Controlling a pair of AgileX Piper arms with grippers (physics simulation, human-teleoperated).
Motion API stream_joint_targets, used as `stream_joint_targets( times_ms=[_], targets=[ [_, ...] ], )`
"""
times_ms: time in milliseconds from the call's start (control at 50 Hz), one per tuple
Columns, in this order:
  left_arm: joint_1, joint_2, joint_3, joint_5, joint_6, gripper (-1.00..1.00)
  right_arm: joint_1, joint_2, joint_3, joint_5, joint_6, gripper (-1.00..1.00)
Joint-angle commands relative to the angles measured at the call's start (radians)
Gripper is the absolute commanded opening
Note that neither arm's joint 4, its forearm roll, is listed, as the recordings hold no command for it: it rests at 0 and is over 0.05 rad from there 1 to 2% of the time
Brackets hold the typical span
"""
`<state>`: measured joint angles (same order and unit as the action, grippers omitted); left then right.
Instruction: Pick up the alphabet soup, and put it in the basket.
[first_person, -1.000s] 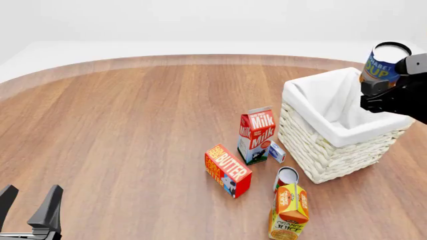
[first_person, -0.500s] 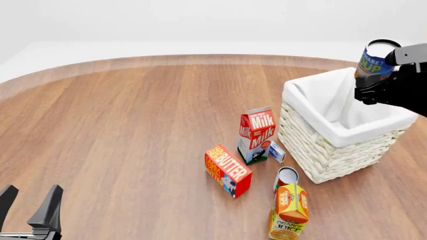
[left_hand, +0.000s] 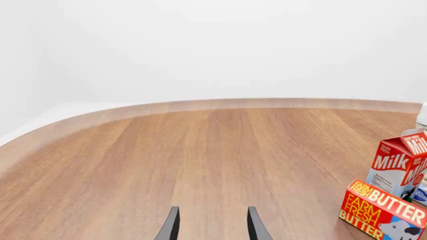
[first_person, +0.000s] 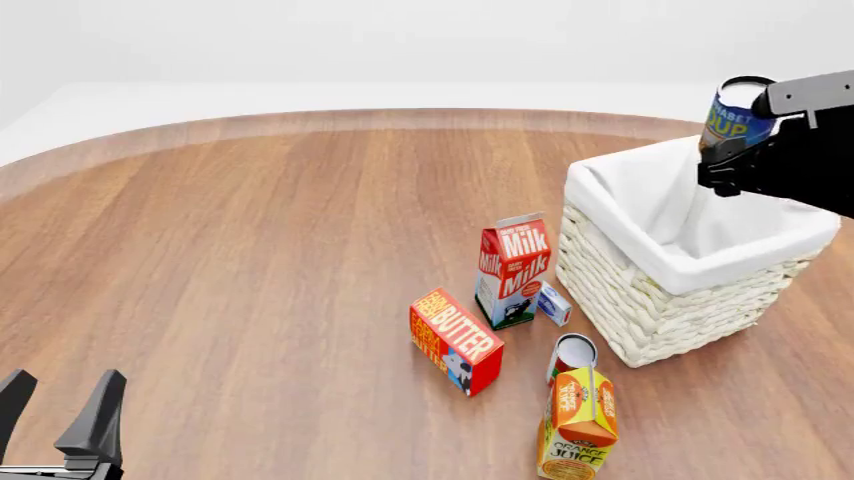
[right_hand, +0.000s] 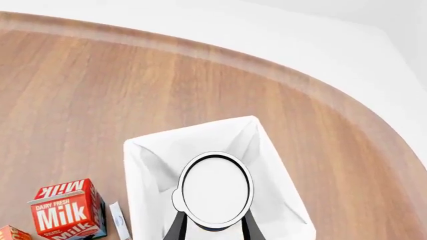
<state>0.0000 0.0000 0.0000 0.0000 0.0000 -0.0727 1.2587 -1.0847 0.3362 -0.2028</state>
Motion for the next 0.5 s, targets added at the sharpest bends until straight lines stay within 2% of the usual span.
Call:
stream_joint_targets(
  times_ms=[20, 160, 500],
  targets=[
    [0.0, 0.0, 0.0, 0.0, 0.0, 1.0, 0.007, 0.042, -0.052, 0.028, 0.018, -1.0],
    [0.0, 0.0, 0.0, 0.0, 0.0, 1.0, 0.001, 0.07, -0.09, 0.062, 0.03, -1.0],
    [0.0, 0.0, 0.0, 0.0, 0.0, 1.0, -0.014, 0.129, -0.154, 0.124, 0.002, -1.0]
  ],
)
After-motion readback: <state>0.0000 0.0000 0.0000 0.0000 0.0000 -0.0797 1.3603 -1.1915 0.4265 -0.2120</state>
